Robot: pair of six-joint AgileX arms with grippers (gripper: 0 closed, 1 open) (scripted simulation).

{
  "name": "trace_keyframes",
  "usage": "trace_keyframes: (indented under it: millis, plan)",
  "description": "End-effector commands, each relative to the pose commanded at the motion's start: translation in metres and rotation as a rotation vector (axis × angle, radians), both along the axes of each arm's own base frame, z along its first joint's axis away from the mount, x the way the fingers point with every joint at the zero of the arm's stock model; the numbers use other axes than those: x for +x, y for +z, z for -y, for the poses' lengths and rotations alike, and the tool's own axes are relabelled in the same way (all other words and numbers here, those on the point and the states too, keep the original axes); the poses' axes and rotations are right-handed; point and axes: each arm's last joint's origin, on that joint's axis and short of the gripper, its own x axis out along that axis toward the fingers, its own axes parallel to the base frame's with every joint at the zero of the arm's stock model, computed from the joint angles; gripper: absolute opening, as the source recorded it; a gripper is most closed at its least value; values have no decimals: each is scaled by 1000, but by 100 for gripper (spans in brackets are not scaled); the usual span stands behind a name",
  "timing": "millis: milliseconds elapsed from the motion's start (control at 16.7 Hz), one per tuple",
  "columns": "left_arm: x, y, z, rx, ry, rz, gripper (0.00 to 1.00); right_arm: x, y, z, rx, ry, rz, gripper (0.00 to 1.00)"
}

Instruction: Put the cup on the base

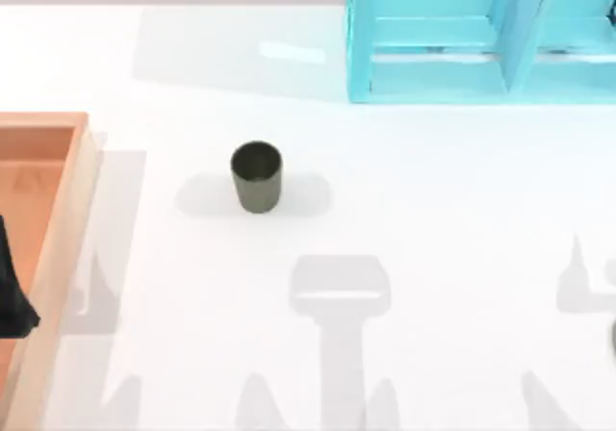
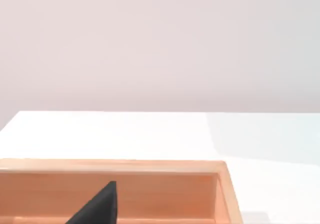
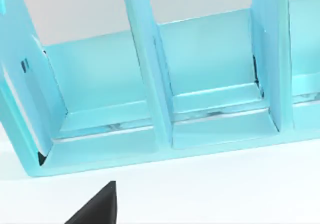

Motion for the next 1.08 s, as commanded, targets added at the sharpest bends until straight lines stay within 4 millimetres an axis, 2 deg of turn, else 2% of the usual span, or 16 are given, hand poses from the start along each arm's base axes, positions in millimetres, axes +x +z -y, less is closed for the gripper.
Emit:
trace_keyframes:
  millis: [120, 240, 420, 540, 660, 840, 960, 1080]
  plan:
    - [0, 0, 0, 0, 0, 0, 100, 10, 30, -2, 133, 8, -88, 100]
    - [0, 0, 0, 0, 0, 0, 100, 31, 61, -5, 288, 4, -205, 100]
    - [0, 0, 0, 0, 0, 0, 100, 83, 101, -13, 538, -39, -426, 100]
    - [0, 0, 0, 0, 0, 0, 100, 129, 114, -24, 701, -100, -596, 100]
    - [0, 0, 0, 0, 0, 0, 100, 179, 114, -41, 849, -188, -773, 100]
    - [0, 0, 0, 0, 0, 0, 100, 247, 93, -76, 1021, -361, -1020, 100]
    - [0, 0, 0, 0, 0, 0, 100, 278, 74, -106, 1100, -484, -1153, 100]
    - [0, 0, 0, 0, 0, 0, 100, 299, 57, -139, 1157, -602, -1258, 100]
